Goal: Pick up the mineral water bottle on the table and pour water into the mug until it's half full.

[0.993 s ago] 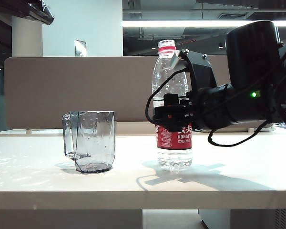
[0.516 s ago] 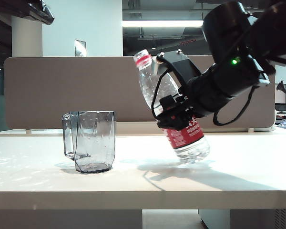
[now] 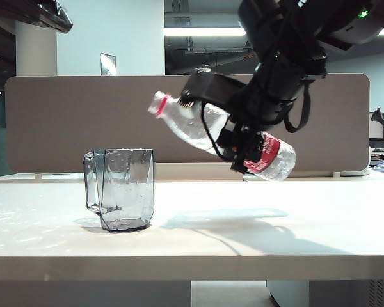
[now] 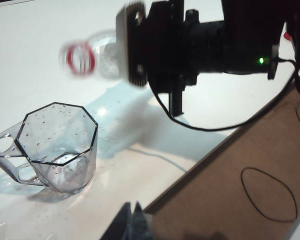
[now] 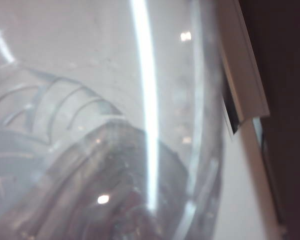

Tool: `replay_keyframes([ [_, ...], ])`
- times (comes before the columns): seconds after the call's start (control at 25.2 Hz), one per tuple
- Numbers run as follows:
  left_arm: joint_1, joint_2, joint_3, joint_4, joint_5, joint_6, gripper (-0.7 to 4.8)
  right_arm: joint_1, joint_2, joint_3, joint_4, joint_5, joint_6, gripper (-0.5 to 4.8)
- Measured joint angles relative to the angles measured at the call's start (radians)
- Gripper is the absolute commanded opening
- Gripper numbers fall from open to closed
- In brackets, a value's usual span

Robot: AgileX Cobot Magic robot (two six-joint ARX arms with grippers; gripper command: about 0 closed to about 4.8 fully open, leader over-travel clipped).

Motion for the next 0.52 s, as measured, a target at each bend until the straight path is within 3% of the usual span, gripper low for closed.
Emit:
replay_keyframes([
  [0.12,0.0,0.0,0.0,0.0,0.0,0.0,-0.01,0.035,0.0,0.0,0.0,0.0,-0.122,1.98],
  [0.52,0.0,0.0,0.0,0.0,0.0,0.0,-0.02,0.038,0.0,0.0,0.0,0.071,-0.307,1.98],
])
